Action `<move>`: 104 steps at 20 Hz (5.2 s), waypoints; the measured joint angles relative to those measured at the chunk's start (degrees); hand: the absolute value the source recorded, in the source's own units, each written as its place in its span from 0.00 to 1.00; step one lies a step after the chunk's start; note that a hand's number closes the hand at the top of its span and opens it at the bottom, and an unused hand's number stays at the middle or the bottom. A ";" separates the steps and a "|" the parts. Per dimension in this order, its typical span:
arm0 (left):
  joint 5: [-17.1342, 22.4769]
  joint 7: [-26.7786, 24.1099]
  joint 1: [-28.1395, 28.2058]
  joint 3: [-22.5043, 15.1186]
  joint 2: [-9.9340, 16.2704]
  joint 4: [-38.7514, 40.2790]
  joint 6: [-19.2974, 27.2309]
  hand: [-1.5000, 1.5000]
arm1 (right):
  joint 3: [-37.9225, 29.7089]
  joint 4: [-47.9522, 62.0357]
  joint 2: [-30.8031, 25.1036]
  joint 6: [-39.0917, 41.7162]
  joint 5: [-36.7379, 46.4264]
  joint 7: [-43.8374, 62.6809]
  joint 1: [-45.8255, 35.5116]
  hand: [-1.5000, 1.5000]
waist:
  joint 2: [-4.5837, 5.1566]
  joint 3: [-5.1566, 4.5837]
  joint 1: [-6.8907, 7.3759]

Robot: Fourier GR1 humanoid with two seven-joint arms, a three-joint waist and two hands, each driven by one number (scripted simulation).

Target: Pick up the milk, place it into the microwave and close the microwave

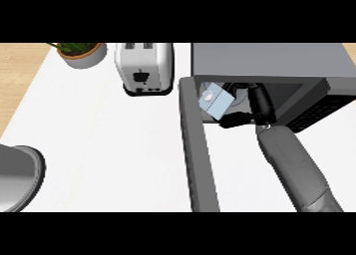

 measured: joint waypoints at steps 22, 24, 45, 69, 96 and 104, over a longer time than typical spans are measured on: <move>-1.60 0.20 -5.36 -1.48 0.42 2.38 -1.53 0.00 | -6.18 35.28 -1.16 -19.38 9.62 -5.00 -23.61 1.00 | 2.29 0.42 3.91; -1.78 0.22 -5.69 -2.00 0.48 2.81 -1.93 0.00 | -6.18 36.33 -1.71 -21.81 10.25 -5.93 -24.22 1.00 | 2.61 0.48 4.38; -6.22 0.08 -10.10 -3.55 2.53 6.54 -2.62 0.00 | -3.80 44.33 -6.76 -33.65 15.64 -1.79 -27.12 0.00 | 3.81 0.37 6.86; -11.03 0.23 -13.20 -15.53 0.11 8.46 -8.98 1.00 | -15.24 41.56 -3.03 -5.04 3.91 -14.74 -23.93 0.00 | 1.88 0.20 3.06; -27.87 3.66 -20.64 -42.89 -2.08 12.28 2.89 1.00 | -14.59 20.26 -0.80 19.04 -1.18 -20.07 8.15 0.00 | -0.71 -0.13 -2.66; -36.91 -1.19 -29.76 -54.09 -2.10 24.03 9.61 1.00 | -13.38 4.66 -4.55 23.56 -3.28 -18.28 22.73 0.00 | -0.56 -0.14 -3.28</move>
